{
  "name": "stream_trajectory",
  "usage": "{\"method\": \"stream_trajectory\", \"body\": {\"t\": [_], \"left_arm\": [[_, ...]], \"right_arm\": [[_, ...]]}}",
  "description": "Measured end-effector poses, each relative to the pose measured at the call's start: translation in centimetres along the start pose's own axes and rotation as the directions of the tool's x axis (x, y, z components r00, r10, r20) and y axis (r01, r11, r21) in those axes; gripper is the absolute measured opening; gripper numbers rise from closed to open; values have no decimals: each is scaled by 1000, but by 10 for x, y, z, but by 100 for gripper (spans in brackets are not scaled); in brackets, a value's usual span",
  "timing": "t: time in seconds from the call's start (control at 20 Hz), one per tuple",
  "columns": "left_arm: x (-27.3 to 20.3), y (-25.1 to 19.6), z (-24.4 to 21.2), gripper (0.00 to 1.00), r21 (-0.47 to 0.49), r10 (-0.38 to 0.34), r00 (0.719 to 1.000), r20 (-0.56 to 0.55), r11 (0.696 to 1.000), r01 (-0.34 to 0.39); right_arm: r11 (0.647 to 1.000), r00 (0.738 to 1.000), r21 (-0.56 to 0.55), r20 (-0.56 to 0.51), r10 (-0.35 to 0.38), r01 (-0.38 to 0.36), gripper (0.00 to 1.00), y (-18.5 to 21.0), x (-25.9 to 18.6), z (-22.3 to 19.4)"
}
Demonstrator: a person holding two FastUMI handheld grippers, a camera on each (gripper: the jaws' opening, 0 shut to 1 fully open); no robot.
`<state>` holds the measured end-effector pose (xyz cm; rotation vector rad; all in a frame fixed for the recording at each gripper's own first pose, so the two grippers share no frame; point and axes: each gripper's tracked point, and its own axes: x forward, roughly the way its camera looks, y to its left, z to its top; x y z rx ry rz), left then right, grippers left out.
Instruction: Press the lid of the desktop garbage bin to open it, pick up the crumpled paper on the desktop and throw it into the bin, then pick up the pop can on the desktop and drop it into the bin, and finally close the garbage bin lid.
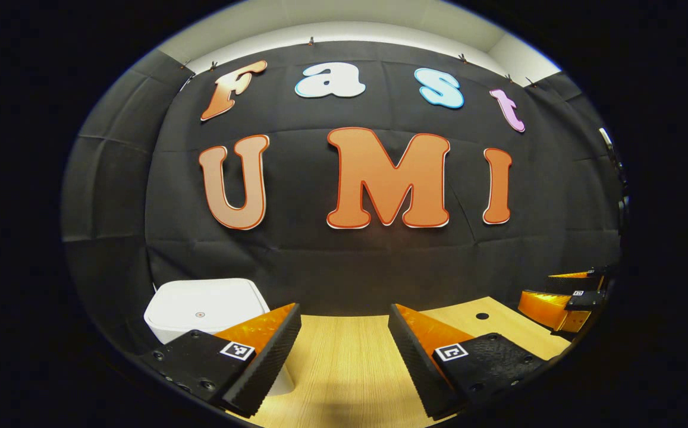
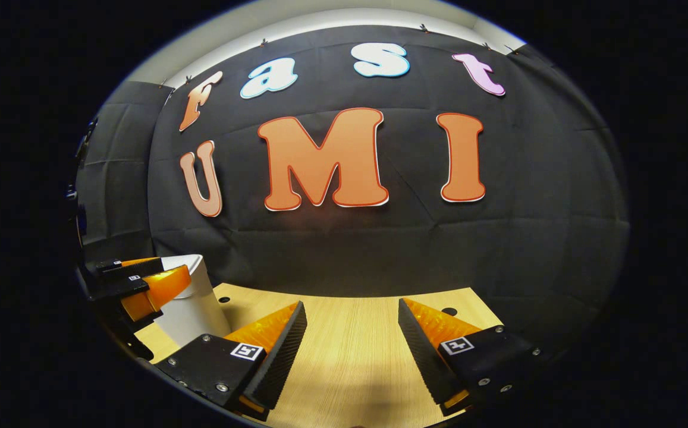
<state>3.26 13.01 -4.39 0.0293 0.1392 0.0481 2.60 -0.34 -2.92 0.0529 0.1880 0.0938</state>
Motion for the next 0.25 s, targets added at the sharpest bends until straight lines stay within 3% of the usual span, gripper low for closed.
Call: {"method": "stream_trajectory", "body": {"t": [0.25], "left_arm": [[-1,-2,-4,94,3,-9,1000,-5,1000,9]], "right_arm": [[1000,1000,-11,-8,6,-6,93,4,-1,-3]]}}
